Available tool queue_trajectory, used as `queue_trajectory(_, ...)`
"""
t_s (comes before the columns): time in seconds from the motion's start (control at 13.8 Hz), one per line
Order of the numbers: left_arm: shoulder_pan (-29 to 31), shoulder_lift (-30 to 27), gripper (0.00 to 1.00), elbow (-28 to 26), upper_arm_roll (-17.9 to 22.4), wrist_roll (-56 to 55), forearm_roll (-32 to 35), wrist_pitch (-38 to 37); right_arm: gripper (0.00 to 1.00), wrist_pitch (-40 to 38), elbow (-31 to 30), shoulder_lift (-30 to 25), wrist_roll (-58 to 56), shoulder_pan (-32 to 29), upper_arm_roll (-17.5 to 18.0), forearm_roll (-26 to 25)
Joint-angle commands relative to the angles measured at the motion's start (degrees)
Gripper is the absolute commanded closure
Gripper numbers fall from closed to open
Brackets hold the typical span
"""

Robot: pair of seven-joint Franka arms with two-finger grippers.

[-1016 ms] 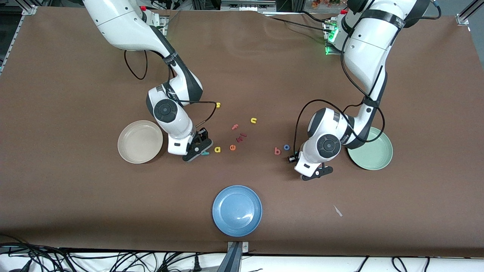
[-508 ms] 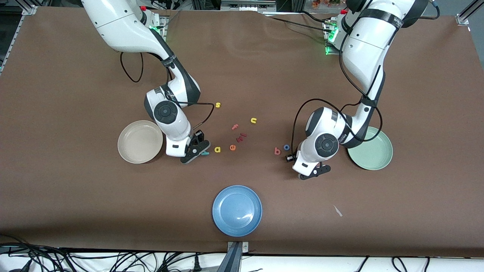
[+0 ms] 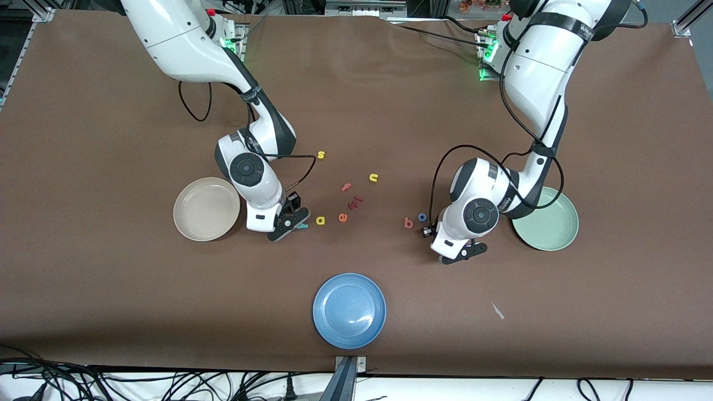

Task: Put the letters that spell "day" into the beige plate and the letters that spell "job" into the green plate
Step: 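Carry the cyan r to the green plate while the right gripper carries the d, then open both grippers to drop the letters onto the plates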

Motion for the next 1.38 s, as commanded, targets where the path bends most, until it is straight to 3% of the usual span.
queue_trajectory(0.0, 4.73, -7.23, 1.00, -0.22, 0.35, 6.60, -0.70, -10.03, 0.49, 0.29, 0.46, 0.49, -0.28, -0.35, 0.22, -0.95)
queue_trajectory(0.07, 7.36, -8.99, 1.00, -0.22, 0.44, 9.84, -0.70, -14.51, 0.70, 0.29, 0.46, 0.49, -0.28, -0.35, 0.22, -0.95)
queue_trajectory(0.29, 16.50, -10.94, 1.00, -0.22, 0.61, 19.25, 1.47, -20.61, 0.94, -0.06, 0.54, 0.41, -0.54, -0.34, 0.22, -1.04)
queue_trajectory(0.51, 22.66, -8.41, 1.00, -0.75, 0.44, 25.85, 7.81, -20.01, 0.99, -2.43, 0.80, -1.43, -0.28, -0.43, 0.22, -0.69)
queue_trajectory(0.73, 23.91, -3.58, 1.00, -0.92, 0.44, 26.57, 8.17, -16.23, 1.00, -8.65, 2.82, -3.54, -0.28, -1.57, -1.44, 0.19)
queue_trajectory(0.8, 23.82, -3.13, 0.92, -1.01, 0.44, 26.57, 8.17, -16.31, 1.00, -10.94, 2.92, -4.77, -0.46, -2.27, -1.97, 0.19)
queue_trajectory(0.87, 23.82, -3.30, 0.68, -1.01, 0.44, 26.57, 8.17, -16.75, 1.00, -13.31, 2.92, -6.00, -0.81, -4.11, -2.15, 0.28)
queue_trajectory(0.94, 23.82, -3.56, 0.27, -1.01, 0.35, 26.57, 8.17, -16.93, 1.00, -15.34, 2.83, -7.14, -2.38, -5.08, -2.24, 0.28)
queue_trajectory(1.02, 23.30, -4.43, 0.00, -0.84, 0.26, 25.88, 8.09, -17.71, 1.00, -17.18, 2.31, -8.28, -4.57, -5.27, -2.85, 0.54)
queue_trajectory(1.16, 21.72, -7.94, 0.00, -0.48, -1.40, 21.94, 7.21, -22.70, 1.00, -17.21, -0.93, -10.04, -5.90, -5.44, -5.48, 0.54)
queue_trajectory(1.31, 20.75, -9.01, 0.01, -0.48, -6.56, 12.82, 7.03, -24.84, 1.00, -11.18, -8.73, -12.76, -5.91, -5.44, -6.54, 0.63)
